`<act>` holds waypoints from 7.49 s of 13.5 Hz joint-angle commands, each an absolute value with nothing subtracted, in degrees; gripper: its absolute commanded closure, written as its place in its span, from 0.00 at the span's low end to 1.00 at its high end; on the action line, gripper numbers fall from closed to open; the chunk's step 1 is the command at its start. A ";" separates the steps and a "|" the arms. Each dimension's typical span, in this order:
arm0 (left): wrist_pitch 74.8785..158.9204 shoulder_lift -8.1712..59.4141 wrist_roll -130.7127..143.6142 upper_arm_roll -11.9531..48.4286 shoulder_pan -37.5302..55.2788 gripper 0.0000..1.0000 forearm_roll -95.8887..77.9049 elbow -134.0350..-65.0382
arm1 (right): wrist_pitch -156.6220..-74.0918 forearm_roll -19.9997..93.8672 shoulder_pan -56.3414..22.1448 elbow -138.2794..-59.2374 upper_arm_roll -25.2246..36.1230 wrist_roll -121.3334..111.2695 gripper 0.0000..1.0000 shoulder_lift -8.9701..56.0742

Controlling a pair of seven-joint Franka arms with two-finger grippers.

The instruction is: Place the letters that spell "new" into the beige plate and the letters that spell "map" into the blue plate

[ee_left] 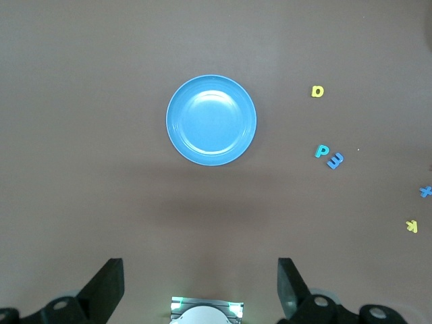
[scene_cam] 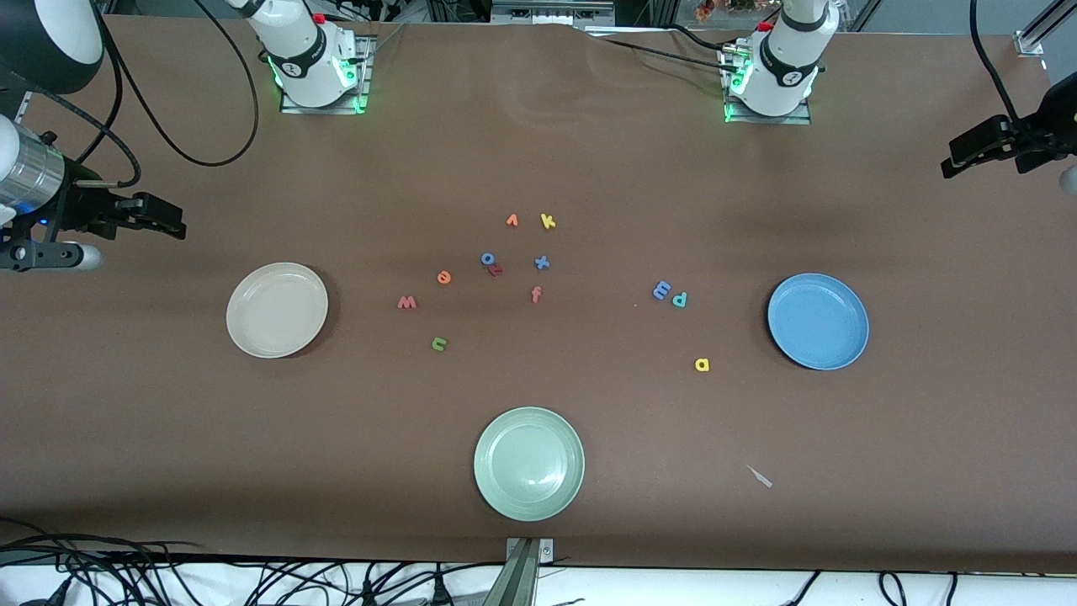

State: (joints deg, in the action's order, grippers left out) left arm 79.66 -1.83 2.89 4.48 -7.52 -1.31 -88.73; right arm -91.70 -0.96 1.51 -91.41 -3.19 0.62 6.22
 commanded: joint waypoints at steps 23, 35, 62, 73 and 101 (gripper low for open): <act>78.40 -1.14 2.99 4.57 -7.91 0.00 -2.37 -87.01 | -91.49 0.00 1.41 -92.11 -2.90 -0.35 0.00 5.36; 78.40 -1.23 2.99 4.57 -7.91 0.00 -2.37 -87.10 | -91.49 0.00 1.41 -92.11 -2.90 -0.35 0.00 5.36; 78.31 -1.23 2.81 4.75 -7.38 0.00 -2.55 -86.92 | -110.10 2.64 -15.99 -102.02 -3.43 16.68 0.00 14.94; 82.07 3.33 2.11 4.92 -6.86 0.00 -3.25 -87.01 | -130.86 2.55 -25.39 -115.40 -3.52 38.40 0.00 17.40; 143.35 34.00 7.03 1.50 14.05 0.00 -7.21 -105.31 | -146.60 3.25 -27.77 -117.95 -6.06 47.99 0.29 30.50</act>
